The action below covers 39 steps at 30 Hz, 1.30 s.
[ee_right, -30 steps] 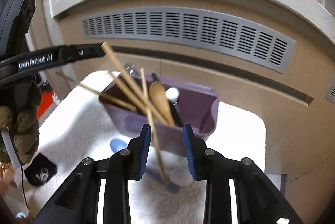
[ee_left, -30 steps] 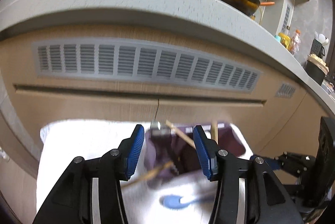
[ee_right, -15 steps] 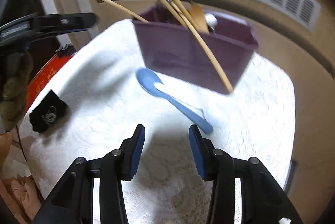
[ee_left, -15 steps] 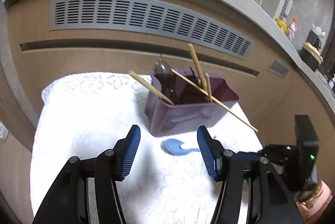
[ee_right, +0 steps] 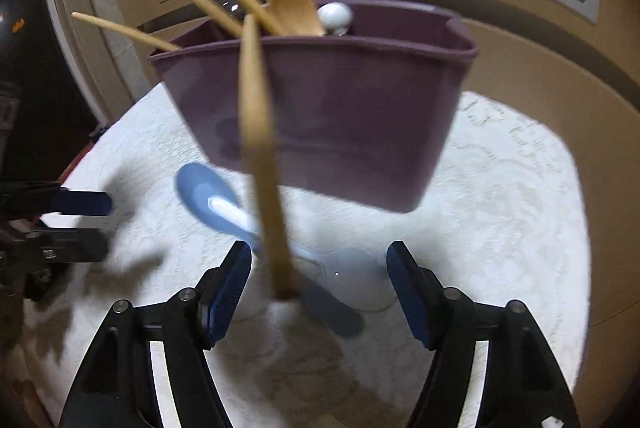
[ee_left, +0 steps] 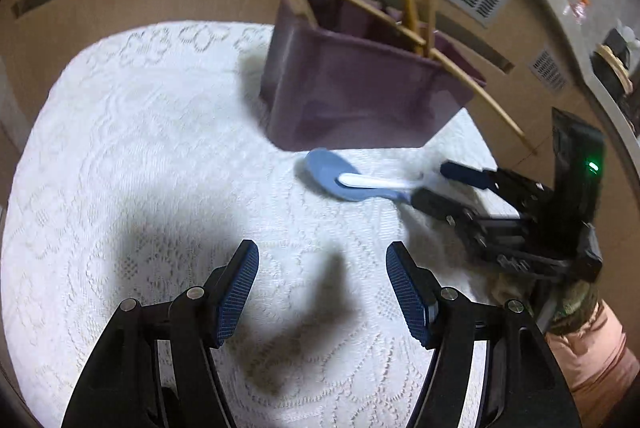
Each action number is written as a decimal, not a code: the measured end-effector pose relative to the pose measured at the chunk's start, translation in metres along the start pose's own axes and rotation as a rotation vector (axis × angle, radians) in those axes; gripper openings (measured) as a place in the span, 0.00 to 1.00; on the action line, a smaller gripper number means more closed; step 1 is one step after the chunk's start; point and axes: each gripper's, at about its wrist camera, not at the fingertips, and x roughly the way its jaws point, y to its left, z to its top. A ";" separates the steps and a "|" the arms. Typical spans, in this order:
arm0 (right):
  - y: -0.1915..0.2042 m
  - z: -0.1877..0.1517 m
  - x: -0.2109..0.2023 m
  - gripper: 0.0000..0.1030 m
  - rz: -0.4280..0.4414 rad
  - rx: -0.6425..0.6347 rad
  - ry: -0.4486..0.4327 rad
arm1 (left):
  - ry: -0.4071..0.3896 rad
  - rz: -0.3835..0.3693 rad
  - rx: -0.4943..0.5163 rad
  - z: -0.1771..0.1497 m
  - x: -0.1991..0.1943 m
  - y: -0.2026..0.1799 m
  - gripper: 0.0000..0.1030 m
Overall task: Organize utensils
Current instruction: 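Reach the right tool to the white plastic spoon beside the blue spoon, then grasp the white spoon with the right tool while the left grasps the blue spoon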
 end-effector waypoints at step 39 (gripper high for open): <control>0.035 -0.090 -0.068 0.31 -0.137 0.046 0.035 | -0.001 0.035 -0.111 0.015 0.042 -0.029 0.67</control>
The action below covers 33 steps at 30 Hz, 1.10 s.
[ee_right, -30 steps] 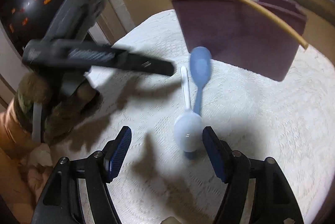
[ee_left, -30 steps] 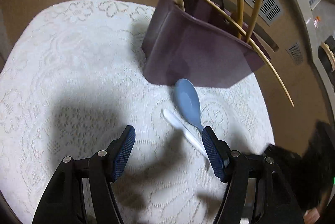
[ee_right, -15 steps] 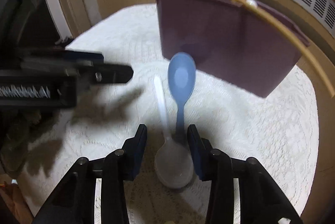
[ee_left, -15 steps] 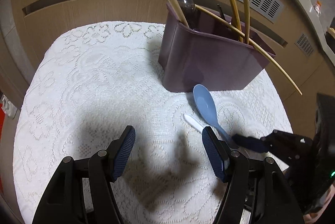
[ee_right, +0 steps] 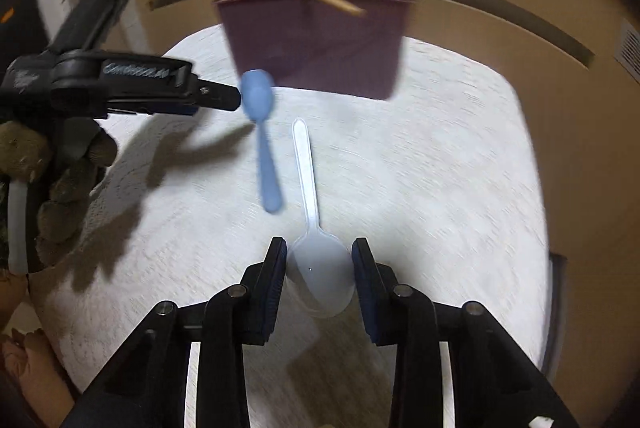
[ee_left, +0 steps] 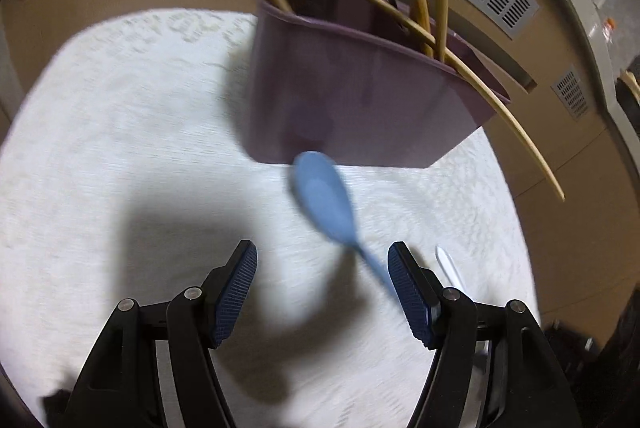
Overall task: Organize utensils
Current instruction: 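Grasp the white spoon with the right tool while the left grasps the blue spoon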
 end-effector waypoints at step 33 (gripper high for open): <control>0.017 0.022 0.031 0.13 -0.021 -0.034 0.077 | -0.315 0.077 0.287 -0.073 -0.092 -0.005 0.09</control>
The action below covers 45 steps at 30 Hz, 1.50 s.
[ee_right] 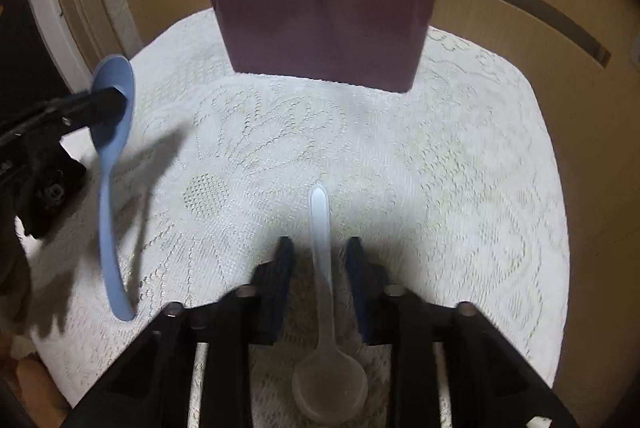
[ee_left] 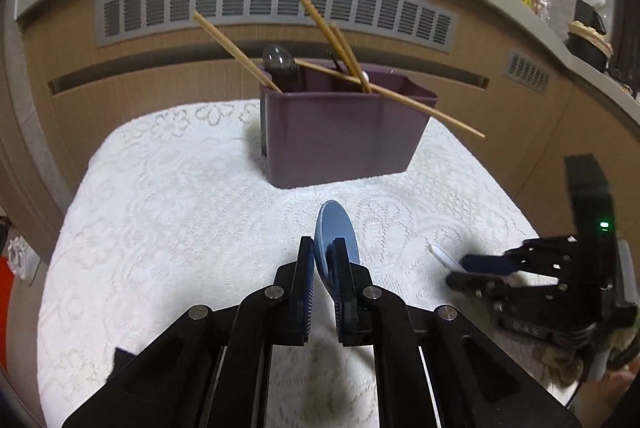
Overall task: Organize utensils
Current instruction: 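Grasp the white spoon with the right tool while the left grasps the blue spoon, then lift the white spoon with the right tool while the left lifts the blue spoon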
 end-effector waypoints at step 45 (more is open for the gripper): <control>0.018 -0.051 -0.121 0.09 0.066 0.114 -0.261 | 0.370 0.234 -0.274 -0.013 0.043 0.033 0.36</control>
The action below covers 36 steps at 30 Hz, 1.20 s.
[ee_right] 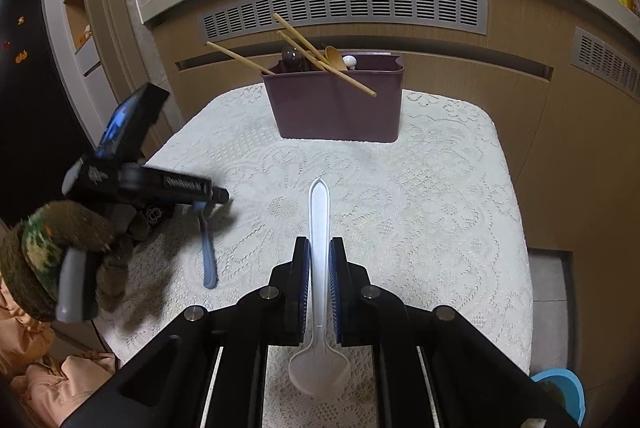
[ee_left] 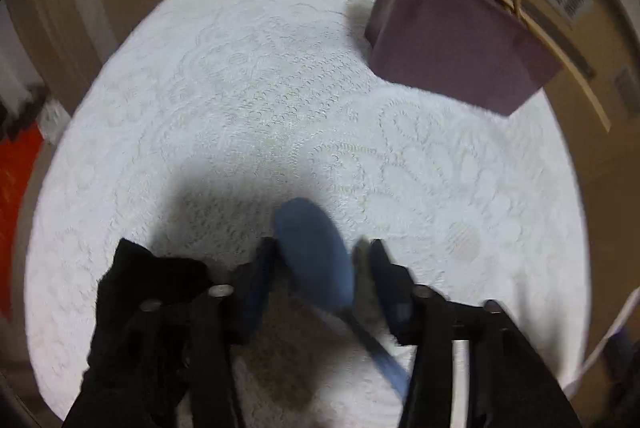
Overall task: Organize utensils
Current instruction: 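Lift the white spoon with the right tool while the left lifts the blue spoon, then drop both spoons into the purple holder by opening both tools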
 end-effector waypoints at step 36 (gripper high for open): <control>-0.034 0.253 0.022 0.09 -0.047 -0.144 -0.398 | -1.032 -0.078 0.277 0.162 -0.164 -0.067 0.10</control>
